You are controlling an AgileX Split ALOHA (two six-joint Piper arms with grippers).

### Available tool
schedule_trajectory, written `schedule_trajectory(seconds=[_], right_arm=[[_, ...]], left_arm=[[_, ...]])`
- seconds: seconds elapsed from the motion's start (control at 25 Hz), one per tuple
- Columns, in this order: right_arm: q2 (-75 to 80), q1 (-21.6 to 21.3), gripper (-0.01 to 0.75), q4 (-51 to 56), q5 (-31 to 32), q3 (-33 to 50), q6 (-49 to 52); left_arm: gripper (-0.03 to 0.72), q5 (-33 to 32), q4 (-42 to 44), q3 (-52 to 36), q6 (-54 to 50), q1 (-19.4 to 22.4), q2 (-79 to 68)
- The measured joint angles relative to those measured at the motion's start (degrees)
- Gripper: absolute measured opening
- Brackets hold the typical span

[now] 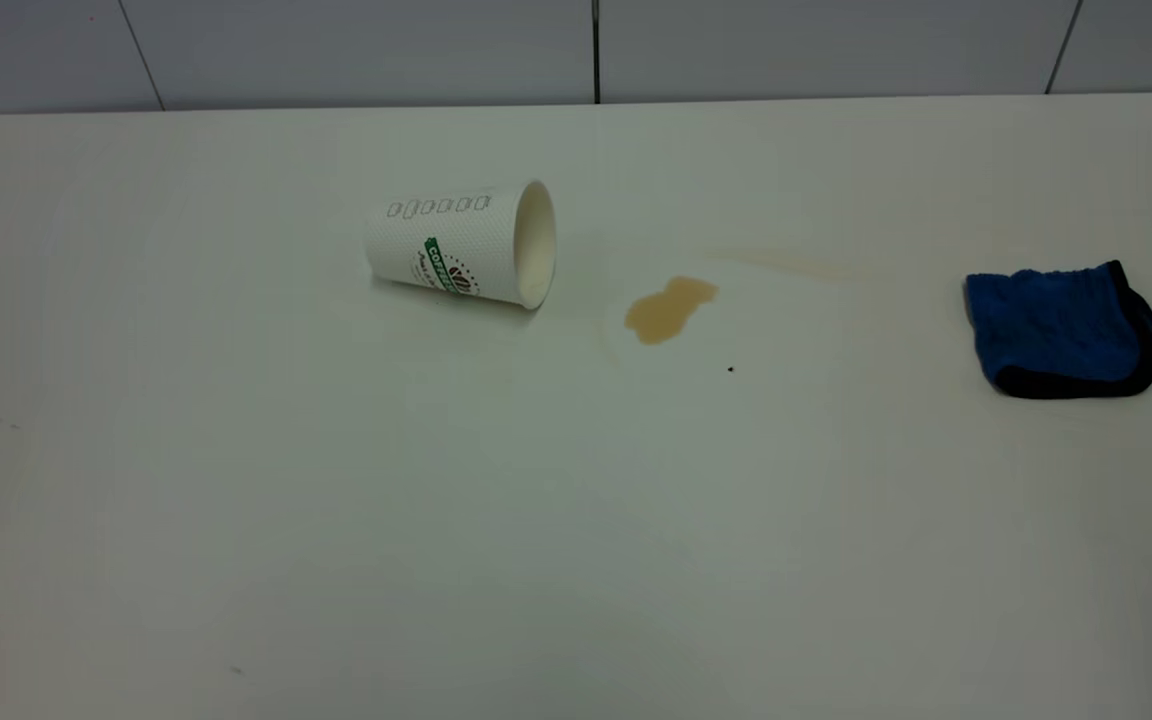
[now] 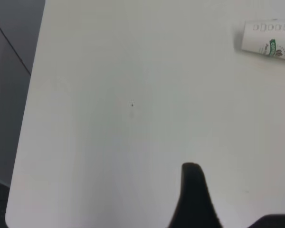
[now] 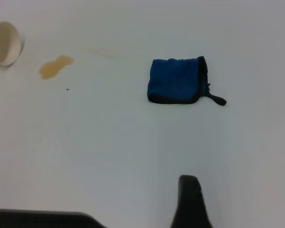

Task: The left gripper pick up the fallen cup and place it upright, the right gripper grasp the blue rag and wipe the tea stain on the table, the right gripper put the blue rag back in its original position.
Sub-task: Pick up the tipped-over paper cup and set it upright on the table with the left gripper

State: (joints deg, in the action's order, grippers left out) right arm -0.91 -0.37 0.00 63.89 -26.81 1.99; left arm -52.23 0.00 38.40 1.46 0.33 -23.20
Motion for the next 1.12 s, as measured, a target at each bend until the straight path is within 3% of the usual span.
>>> schedule_trajectory(seconds=[0.24, 0.4, 0.52, 0.72, 1.12], right_arm=[[0.0, 0.0, 0.580, 0.0, 0.0, 0.0, 0.0], [0.0, 0.0, 0.580, 0.0, 0.0, 0.0, 0.0], [0.0, 0.0, 0.580, 0.0, 0.0, 0.0, 0.0], [0.0, 0.0, 0.580, 0.0, 0.0, 0.0, 0.0], [0.0, 0.0, 0.580, 0.0, 0.0, 0.0, 0.0]], left_arm=[[0.564, 12.2, 0.3, 1.3, 0.0, 0.0, -19.2], [0.564, 14.3, 0.5, 6.7, 0.0, -0.4, -31.6], [0.564, 15.4, 3.0, 12.1, 0.0, -3.1, -40.8], [0.564, 15.8, 13.1, 22.3, -6.9, -11.3, -55.2], [0.564, 12.8, 42.1, 36.6, -35.5, -29.9, -83.8]])
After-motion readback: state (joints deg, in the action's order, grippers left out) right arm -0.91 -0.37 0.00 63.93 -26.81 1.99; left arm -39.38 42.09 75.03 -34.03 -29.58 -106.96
